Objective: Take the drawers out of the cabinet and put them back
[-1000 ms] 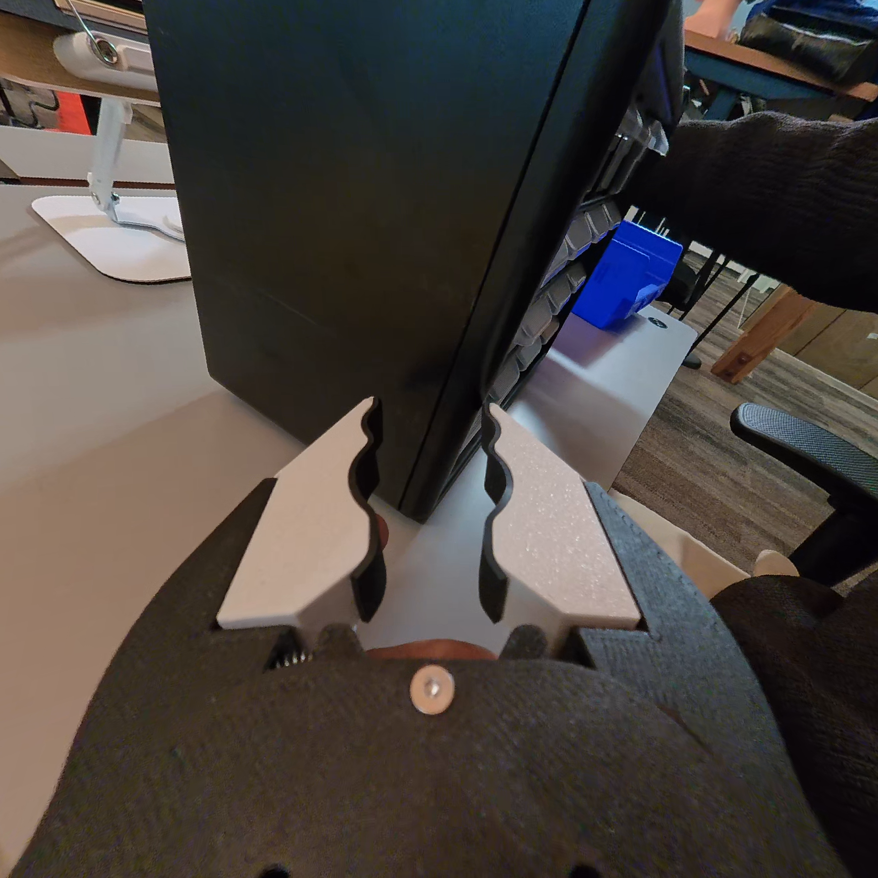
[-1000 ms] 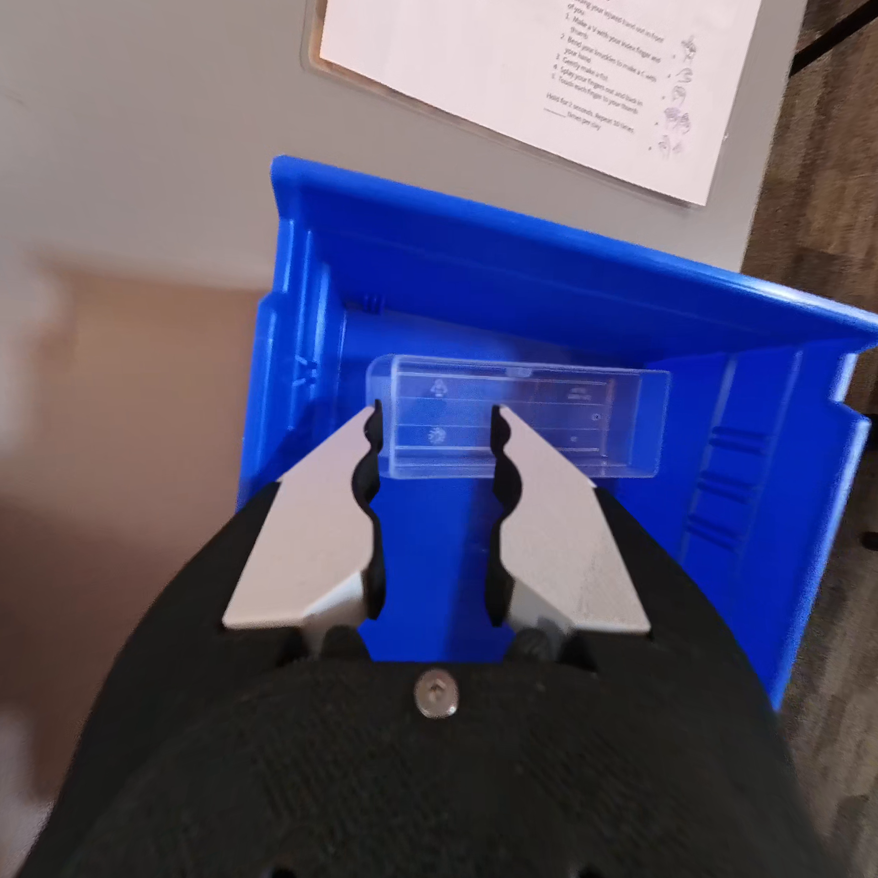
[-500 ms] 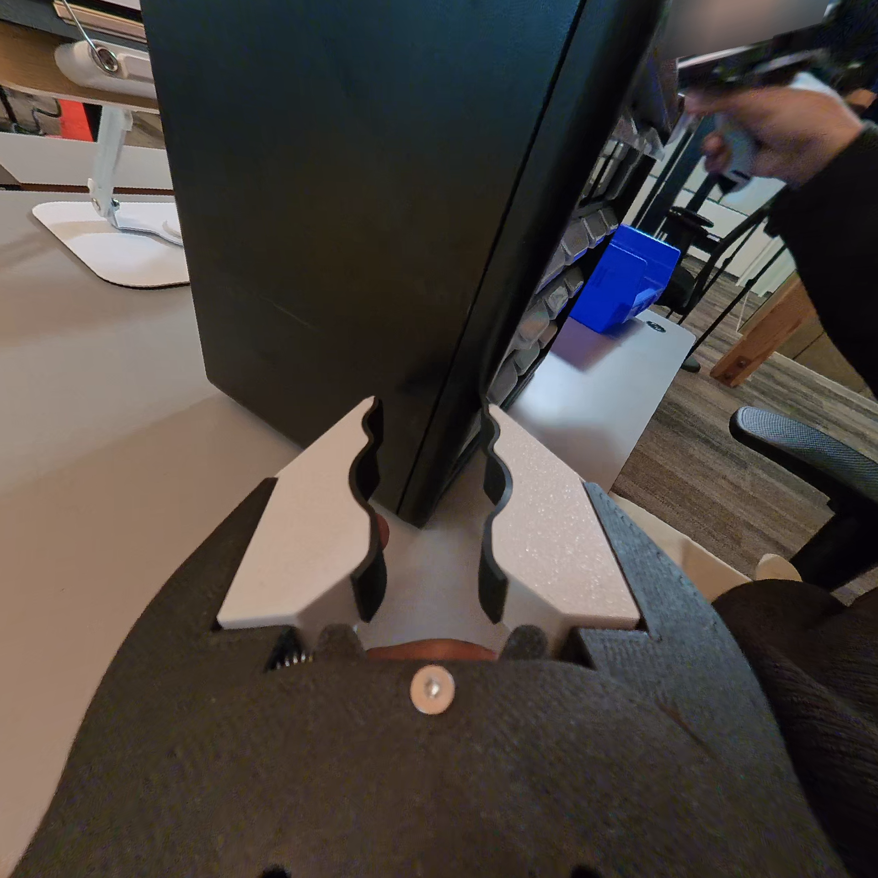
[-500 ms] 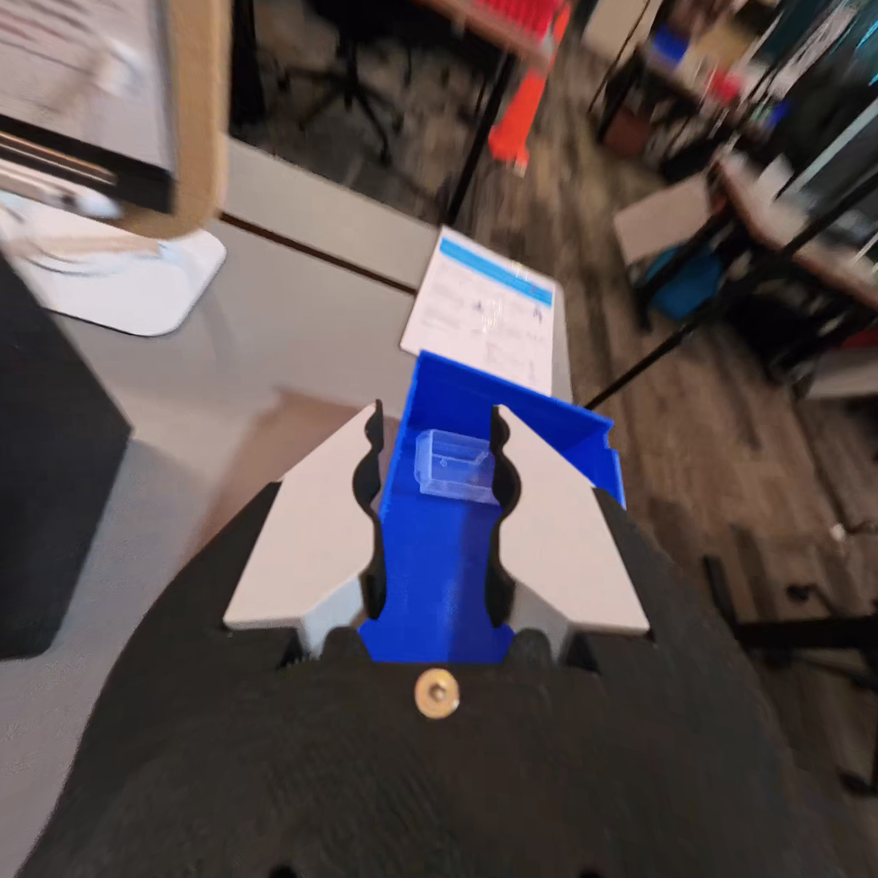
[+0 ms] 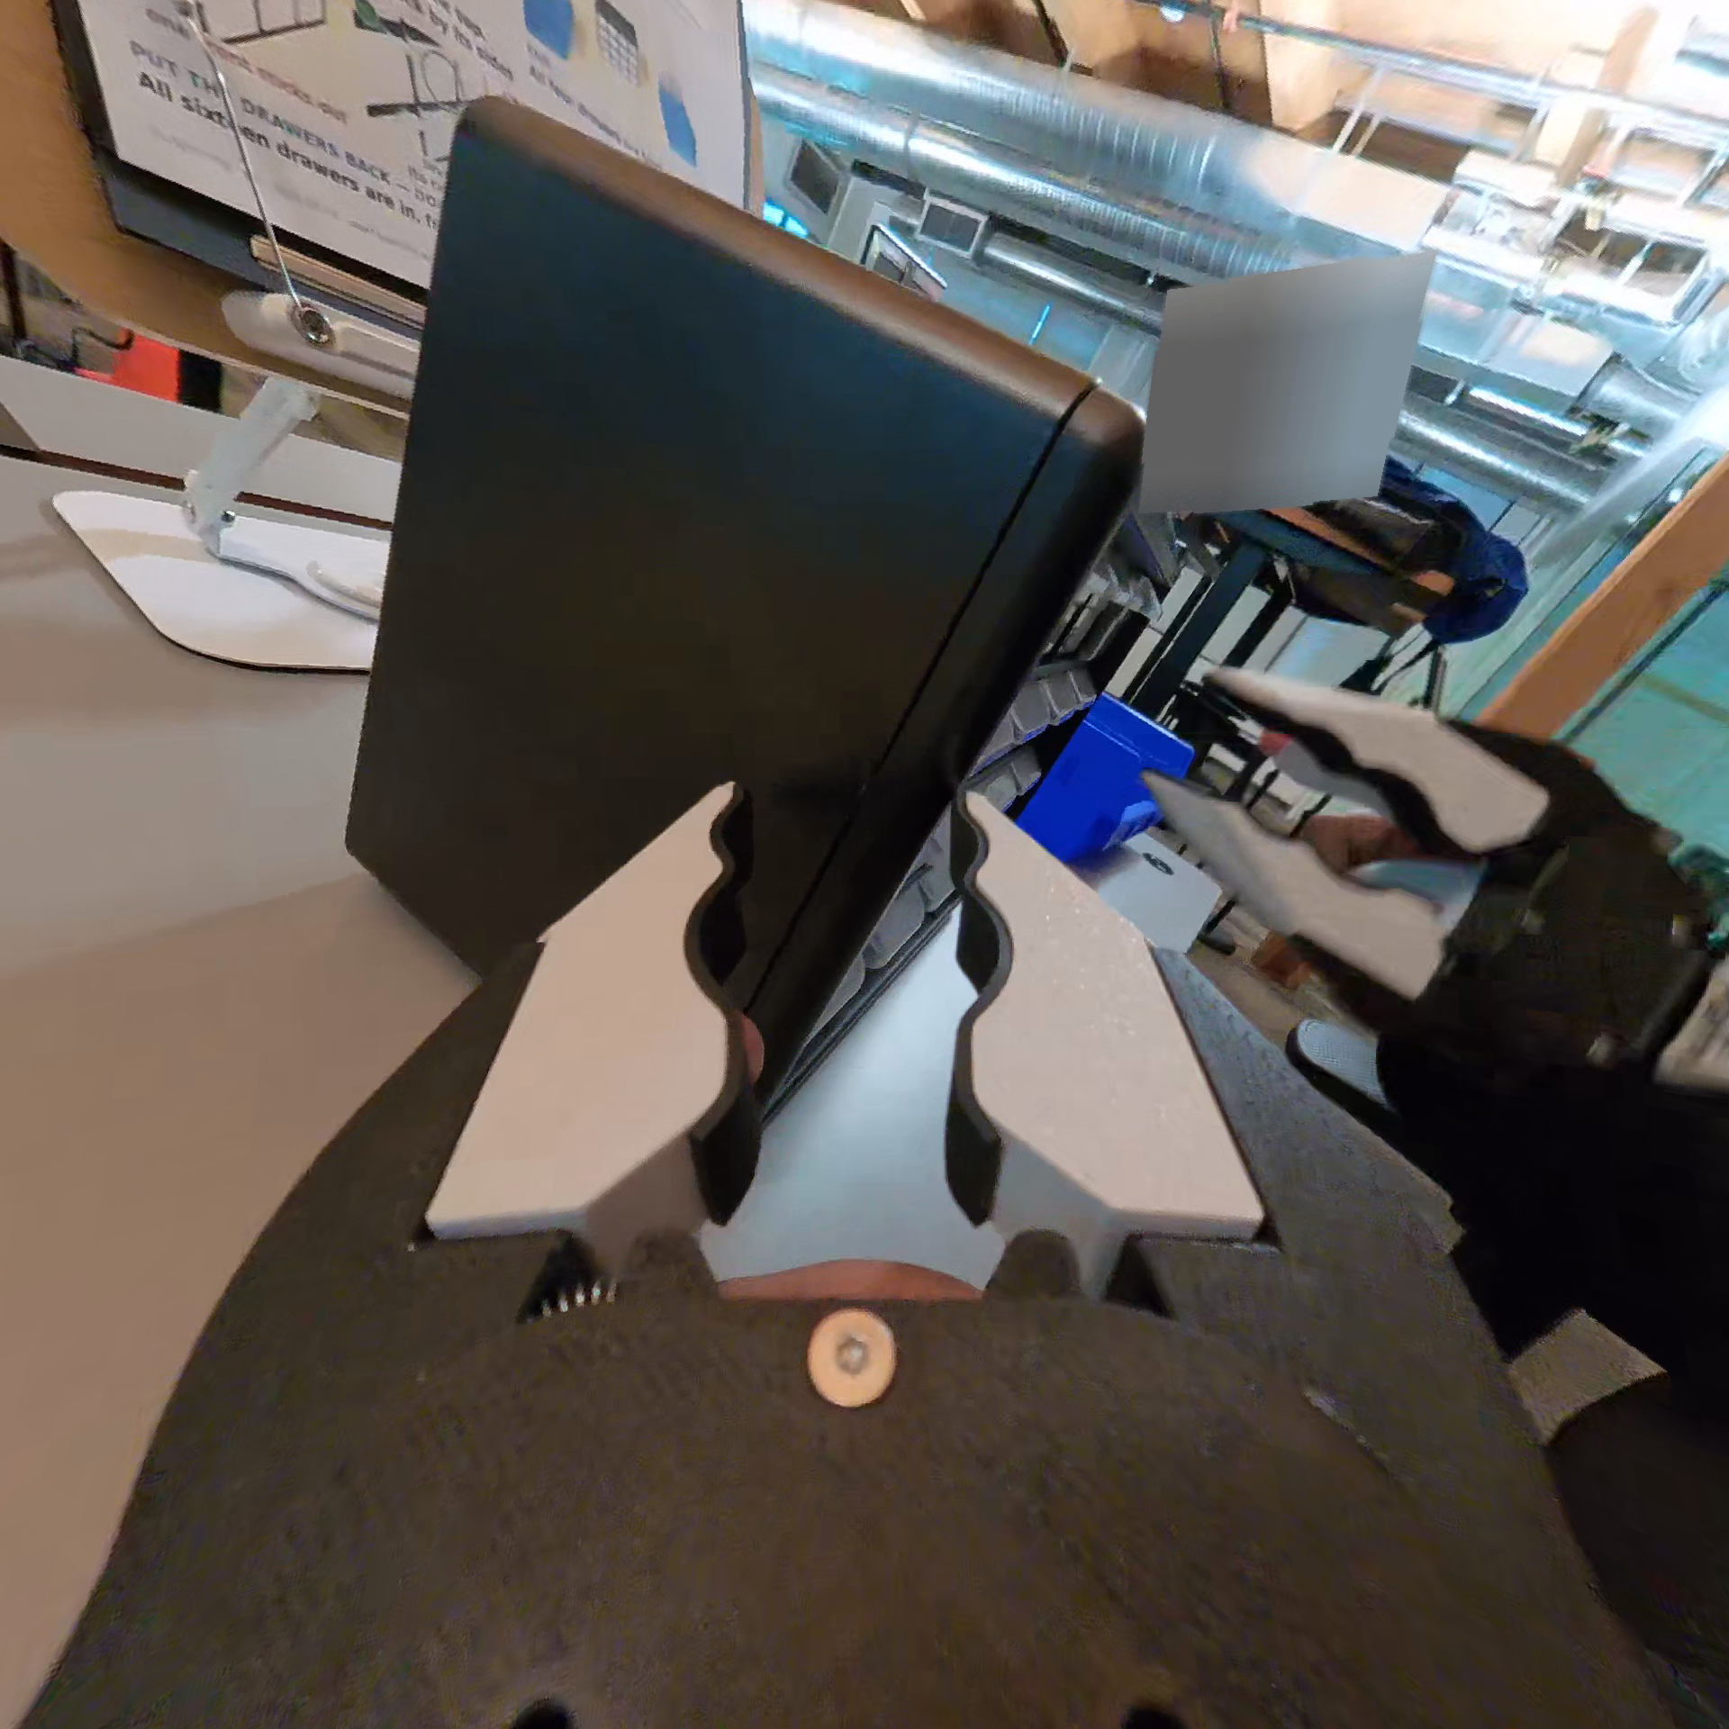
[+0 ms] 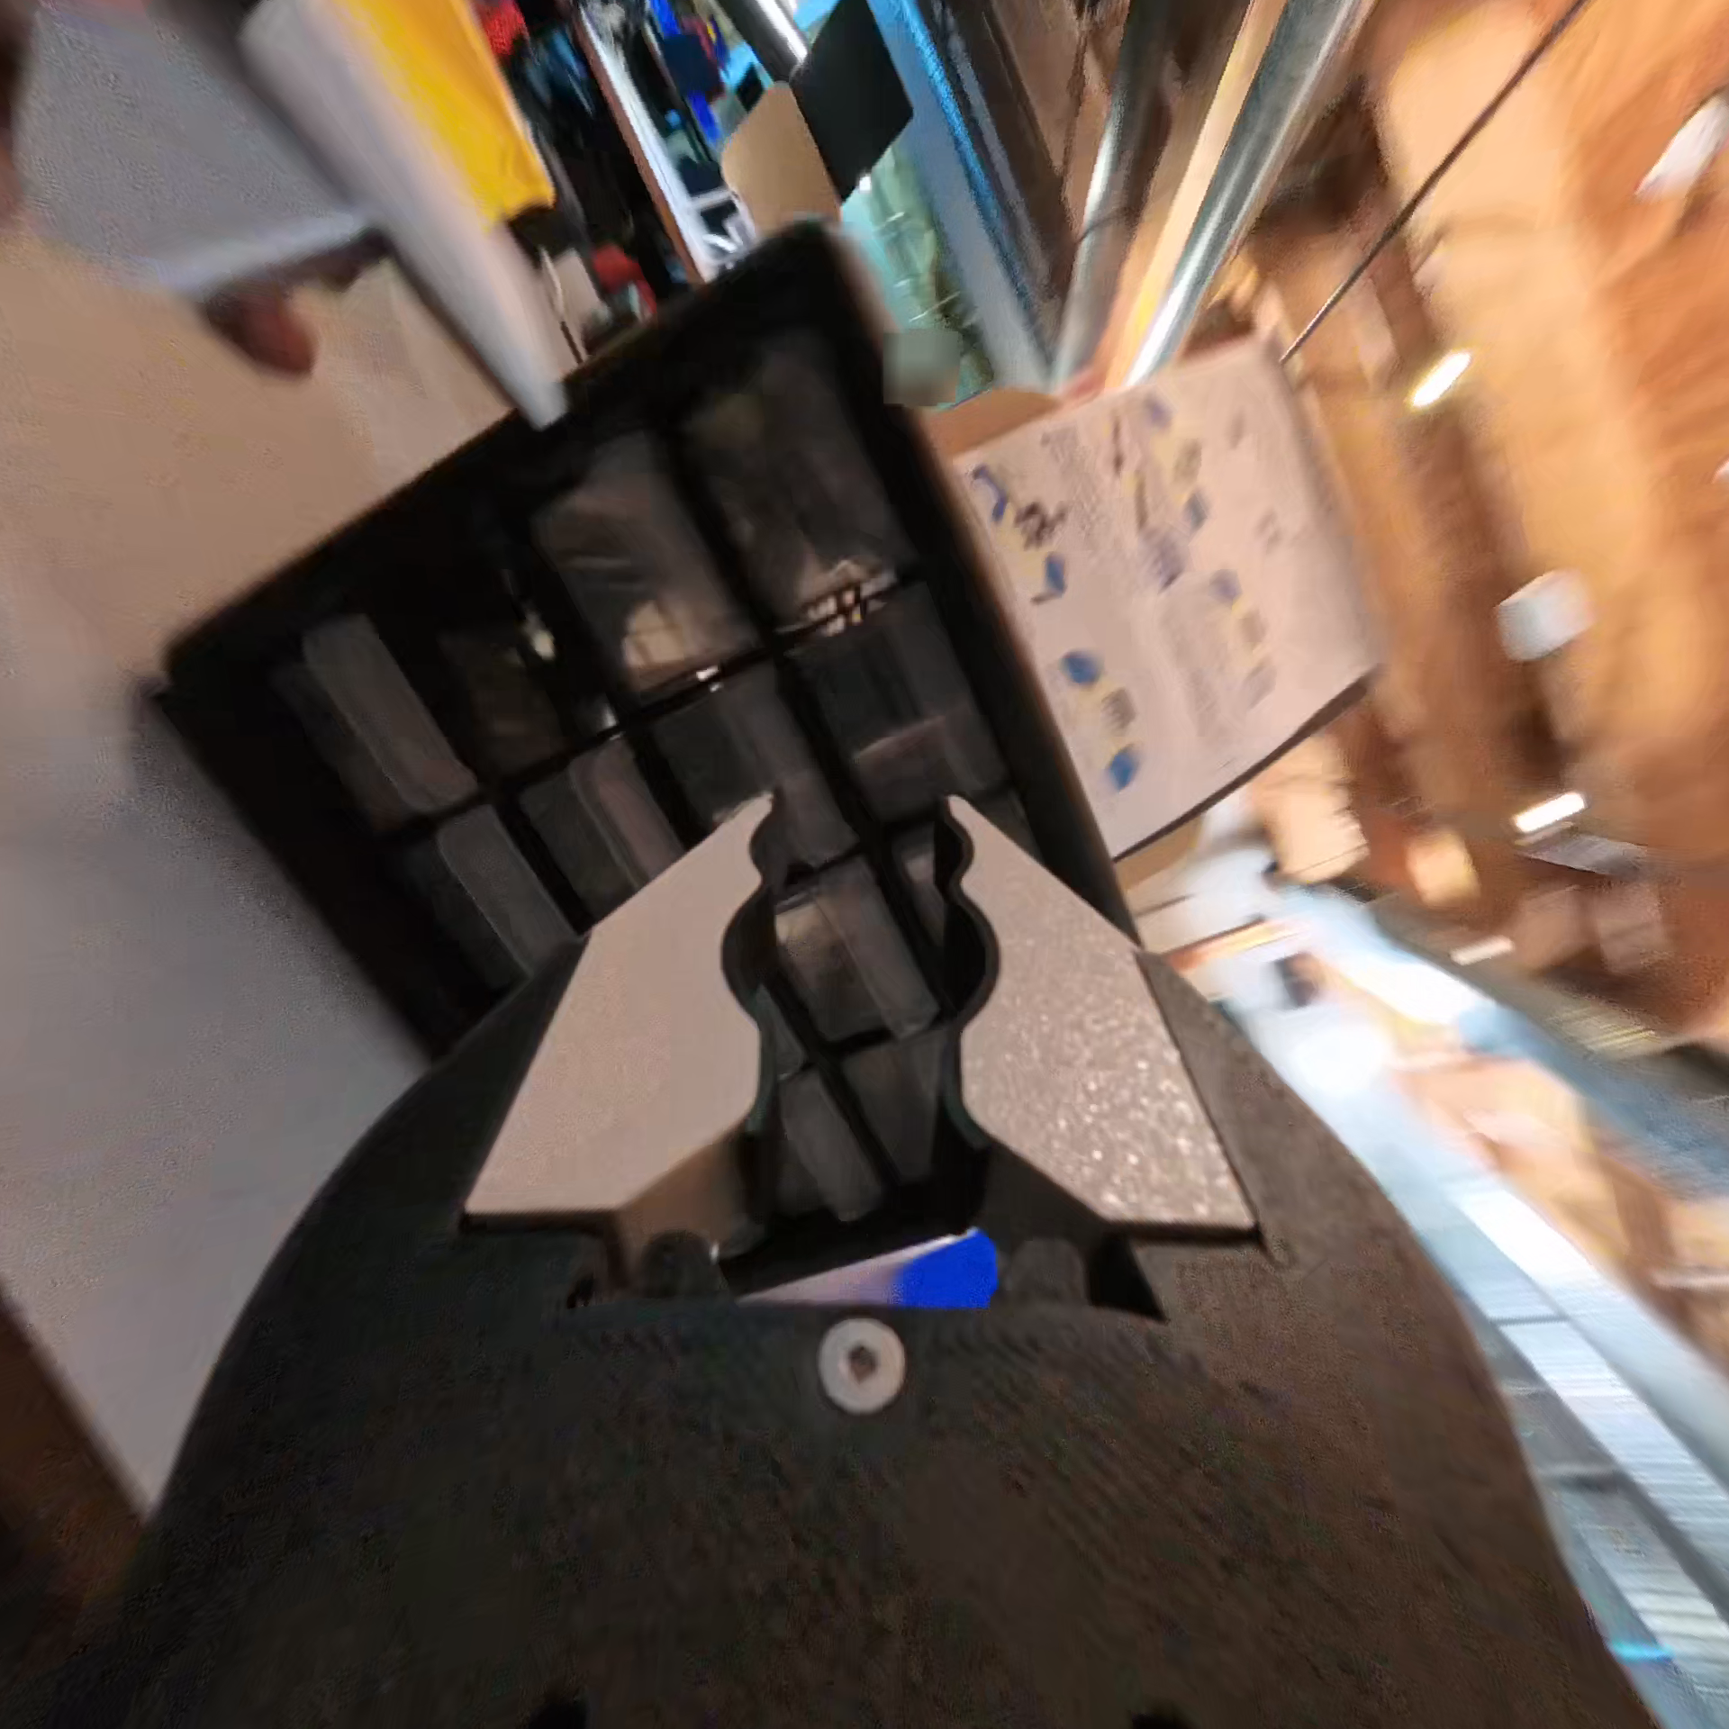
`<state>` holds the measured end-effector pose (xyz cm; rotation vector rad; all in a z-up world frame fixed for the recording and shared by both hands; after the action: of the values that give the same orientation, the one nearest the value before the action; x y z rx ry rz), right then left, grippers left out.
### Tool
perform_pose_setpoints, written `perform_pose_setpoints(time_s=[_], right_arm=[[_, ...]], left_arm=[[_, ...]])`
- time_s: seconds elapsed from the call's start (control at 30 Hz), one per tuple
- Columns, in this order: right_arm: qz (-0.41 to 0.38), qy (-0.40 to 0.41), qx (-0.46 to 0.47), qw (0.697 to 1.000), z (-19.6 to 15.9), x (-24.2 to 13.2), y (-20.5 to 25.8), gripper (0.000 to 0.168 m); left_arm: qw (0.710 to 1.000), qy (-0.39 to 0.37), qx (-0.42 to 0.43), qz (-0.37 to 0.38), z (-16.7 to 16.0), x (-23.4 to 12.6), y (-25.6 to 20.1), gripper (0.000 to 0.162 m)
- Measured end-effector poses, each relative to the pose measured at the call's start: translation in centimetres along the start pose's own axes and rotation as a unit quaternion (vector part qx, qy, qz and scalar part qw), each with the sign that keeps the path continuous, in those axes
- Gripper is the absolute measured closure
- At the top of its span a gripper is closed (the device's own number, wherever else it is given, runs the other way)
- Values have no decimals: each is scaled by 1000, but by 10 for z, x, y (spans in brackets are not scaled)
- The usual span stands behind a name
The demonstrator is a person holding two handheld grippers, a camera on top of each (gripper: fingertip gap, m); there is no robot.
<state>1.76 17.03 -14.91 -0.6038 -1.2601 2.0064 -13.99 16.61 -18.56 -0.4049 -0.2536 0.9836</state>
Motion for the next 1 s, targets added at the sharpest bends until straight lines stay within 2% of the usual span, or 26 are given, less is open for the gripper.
perform_pose_setpoints(time_s=[0.07,0.1,0.2,0.37,0.57,0.67,0.83,1.0], right_arm=[[-58,-11,-123,991,7,6,27,151],[-66,-15,-150,986,8,10,40,155],[-36,6,-133,990,-5,21,66,153],[-23,27,-128,991,-30,33,71,144],[-49,15,-148,988,-29,45,71,144],[-77,-1,-164,983,-29,45,66,156],[-66,5,-170,983,-29,42,66,161],[-43,0,-157,987,-23,23,66,157]], left_arm=[[1000,-3,14,9,0,-1,0,123],[1000,-4,15,10,1,-2,1,122],[1000,-2,-2,-5,0,0,2,119],[999,5,-30,-29,0,2,5,116],[999,2,-34,-31,-1,5,2,118],[999,4,-37,-33,-1,4,3,117],[999,2,-42,-32,0,3,3,118],[999,1,-41,-31,1,2,3,118]])
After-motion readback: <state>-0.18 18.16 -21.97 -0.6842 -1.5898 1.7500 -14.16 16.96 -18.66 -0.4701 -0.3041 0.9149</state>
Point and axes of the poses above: each gripper's, where its closed fingertips meet, x out along the fingers, z out of its top, y = z × x across the jaws, the point moved 4 cm from there along -x, back along the fingers, and after that the axes turned 4 degrees about z, right-handed, at the moved point
